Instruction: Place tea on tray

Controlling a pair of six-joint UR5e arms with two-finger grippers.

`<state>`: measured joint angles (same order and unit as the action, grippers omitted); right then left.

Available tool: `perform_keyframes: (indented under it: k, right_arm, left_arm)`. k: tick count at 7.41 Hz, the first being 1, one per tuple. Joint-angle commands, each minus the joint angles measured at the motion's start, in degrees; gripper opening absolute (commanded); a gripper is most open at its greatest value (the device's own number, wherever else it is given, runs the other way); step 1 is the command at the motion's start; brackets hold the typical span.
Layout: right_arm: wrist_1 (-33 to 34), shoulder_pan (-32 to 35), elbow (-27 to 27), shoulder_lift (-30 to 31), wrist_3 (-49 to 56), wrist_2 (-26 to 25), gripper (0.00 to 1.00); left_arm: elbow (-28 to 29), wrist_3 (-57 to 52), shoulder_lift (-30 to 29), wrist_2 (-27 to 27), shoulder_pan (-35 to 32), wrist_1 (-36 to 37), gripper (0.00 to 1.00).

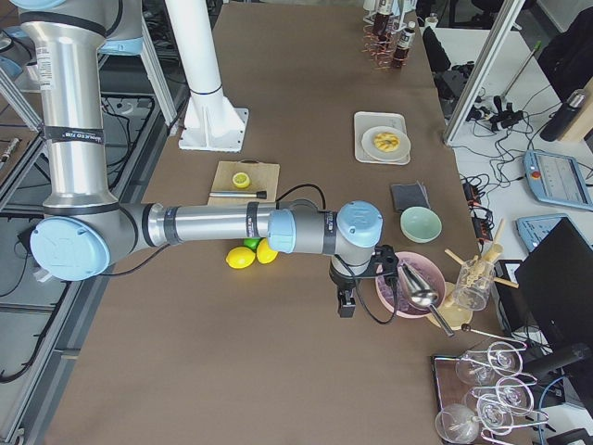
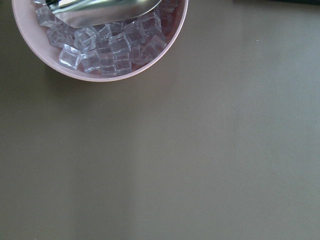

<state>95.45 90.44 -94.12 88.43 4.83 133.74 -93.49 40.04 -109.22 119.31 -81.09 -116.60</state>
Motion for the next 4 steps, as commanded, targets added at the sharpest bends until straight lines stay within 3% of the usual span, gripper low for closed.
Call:
perform_keyframes:
  k: [1,3,4]
  right_arm:
    - [0.0,0.0,0.1,0.3,0.1,0.2,1.0]
    - [0.0,0.0,-0.2,0.7,0.1,0.3,1.0]
    - [0.0,0.0,-0.4,0.7,0.1,0.3,1.0]
  left_arm:
    - [-9.2,-0.6,0.8,-0.2,-1.0,8.3,0.0]
    - [-12.6,7.4,1.1,-1.8,0.8,8.3,0.0]
    - [-15.0,11.0,1.4,-4.6,4.8,9.0,0.0]
